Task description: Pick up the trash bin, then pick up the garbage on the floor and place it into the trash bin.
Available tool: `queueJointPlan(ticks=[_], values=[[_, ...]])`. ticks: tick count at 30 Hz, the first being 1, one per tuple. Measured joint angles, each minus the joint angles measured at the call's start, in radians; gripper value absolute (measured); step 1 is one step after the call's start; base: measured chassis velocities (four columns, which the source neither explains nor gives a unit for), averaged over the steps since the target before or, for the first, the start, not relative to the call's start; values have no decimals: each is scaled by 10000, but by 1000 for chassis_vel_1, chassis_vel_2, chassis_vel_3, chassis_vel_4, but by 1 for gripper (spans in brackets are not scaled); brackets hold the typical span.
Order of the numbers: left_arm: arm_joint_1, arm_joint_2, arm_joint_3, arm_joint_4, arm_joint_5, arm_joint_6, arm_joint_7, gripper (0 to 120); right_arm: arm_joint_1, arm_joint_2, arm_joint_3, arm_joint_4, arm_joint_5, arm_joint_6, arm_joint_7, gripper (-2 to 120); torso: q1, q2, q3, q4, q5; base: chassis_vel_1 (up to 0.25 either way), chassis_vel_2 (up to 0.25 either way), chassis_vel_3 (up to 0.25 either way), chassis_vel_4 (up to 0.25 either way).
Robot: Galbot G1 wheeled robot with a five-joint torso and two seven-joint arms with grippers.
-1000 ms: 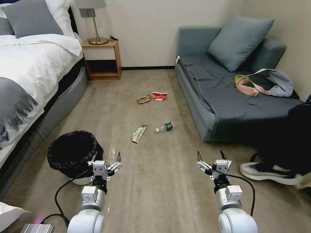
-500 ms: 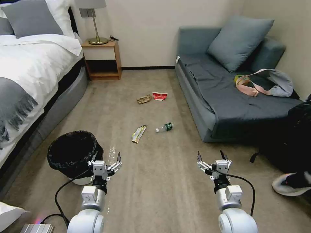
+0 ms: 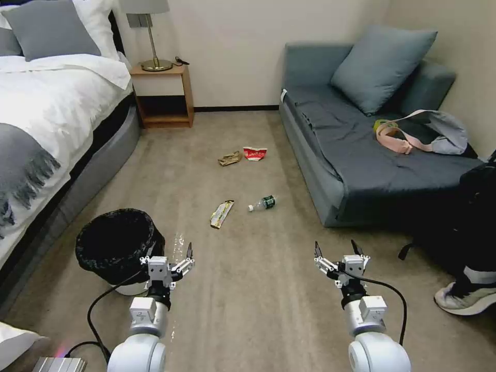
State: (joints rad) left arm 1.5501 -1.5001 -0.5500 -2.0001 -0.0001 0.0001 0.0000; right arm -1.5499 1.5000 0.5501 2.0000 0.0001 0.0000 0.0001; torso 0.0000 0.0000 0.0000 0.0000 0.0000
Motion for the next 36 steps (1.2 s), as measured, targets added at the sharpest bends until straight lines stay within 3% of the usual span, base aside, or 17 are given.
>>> queueJointPlan(ticks=[36], values=[[0,-19,42,-81,13,89,-96,100,-88,-21,28,100,31,-28,101,100,0,0,0,0,0,0,0,0,0]])
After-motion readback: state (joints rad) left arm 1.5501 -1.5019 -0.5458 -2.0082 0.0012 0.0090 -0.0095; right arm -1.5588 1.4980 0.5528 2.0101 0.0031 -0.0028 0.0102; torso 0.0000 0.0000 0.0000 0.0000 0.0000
